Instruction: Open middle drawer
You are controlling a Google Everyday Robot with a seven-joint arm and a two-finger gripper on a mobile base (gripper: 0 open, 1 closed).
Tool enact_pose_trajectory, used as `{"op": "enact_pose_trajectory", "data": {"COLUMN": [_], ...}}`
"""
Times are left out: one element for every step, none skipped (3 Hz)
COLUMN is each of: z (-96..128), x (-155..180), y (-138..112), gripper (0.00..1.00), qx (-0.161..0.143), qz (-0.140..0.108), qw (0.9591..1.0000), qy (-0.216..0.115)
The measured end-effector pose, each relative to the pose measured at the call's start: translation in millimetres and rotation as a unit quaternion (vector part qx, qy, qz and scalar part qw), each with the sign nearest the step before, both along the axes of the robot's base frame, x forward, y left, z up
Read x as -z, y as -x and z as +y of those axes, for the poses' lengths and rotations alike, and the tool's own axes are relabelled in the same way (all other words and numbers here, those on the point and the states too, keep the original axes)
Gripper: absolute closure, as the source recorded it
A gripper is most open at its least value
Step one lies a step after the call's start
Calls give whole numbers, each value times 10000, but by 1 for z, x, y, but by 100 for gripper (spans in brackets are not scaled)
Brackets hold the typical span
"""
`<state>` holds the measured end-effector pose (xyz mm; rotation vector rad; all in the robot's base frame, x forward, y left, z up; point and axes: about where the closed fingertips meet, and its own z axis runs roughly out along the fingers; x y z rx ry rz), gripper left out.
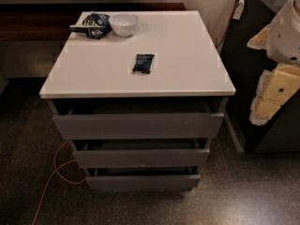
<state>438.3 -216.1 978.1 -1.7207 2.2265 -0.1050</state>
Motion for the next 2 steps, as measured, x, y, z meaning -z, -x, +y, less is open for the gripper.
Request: {"op": "enact_pose_trajectory", "data": {"z": [0, 2], "x": [0, 4], "y": [0, -1], "gripper": [0, 0], "qx": [0, -24], "qz": [-1, -101], "qw": [10000, 9999], "qy": [0, -125]}}
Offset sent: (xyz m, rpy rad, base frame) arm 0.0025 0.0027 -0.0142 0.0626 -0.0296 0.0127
